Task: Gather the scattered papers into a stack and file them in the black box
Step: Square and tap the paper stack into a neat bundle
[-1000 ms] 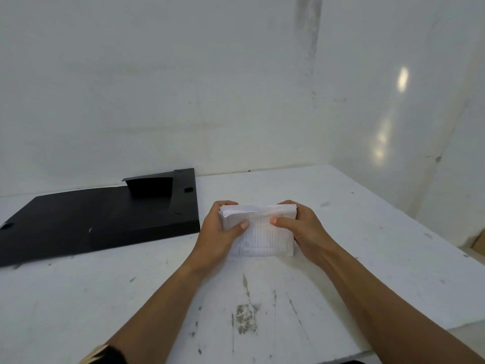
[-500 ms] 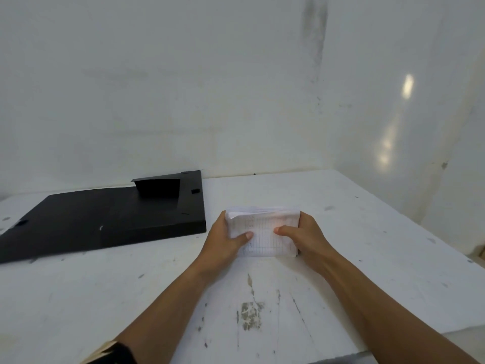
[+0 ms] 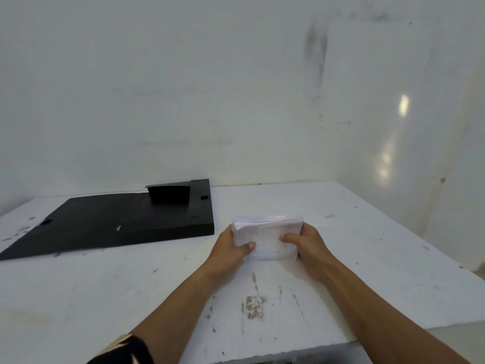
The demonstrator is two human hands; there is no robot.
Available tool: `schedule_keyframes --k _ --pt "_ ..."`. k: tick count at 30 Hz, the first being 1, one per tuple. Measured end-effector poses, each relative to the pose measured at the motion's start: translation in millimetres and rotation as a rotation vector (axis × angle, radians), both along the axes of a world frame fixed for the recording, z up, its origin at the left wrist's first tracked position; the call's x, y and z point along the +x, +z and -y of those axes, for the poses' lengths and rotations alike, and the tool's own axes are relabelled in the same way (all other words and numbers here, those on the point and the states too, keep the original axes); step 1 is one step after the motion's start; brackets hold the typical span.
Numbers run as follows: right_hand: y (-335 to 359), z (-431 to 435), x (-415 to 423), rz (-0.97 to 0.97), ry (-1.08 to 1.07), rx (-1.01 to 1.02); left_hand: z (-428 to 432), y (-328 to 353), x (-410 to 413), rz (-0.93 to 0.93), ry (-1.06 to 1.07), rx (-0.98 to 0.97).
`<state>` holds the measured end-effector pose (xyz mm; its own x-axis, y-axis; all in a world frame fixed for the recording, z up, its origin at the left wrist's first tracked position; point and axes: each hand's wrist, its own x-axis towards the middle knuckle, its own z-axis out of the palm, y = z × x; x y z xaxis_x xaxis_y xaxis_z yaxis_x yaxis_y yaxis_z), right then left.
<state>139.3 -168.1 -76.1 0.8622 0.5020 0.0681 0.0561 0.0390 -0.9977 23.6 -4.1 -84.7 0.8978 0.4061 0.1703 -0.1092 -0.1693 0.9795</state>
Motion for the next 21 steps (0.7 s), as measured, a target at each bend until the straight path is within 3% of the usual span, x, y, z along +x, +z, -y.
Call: schedule_keyframes --k 6,10,15,18,21 --pt "11 4 -7 0.075 -0.022 -0.029 5 10 -7 -0.051 0.071 0.111" --pt "24 14 -17 0.285 -0.063 -0.104 4 23 -18 -0.17 0.112 0.252" --pt "76 23 -34 0.765 0.015 -0.324 -5 84 -38 -0.262 0.069 0.733" --pt "102 11 -54 0.863 0.125 -0.481 1 124 -52 -0.247 0.047 0.981" --pt "107 -2 -72 0.862 0.114 -0.419 5 148 -67 -0.198 0.051 1.099"
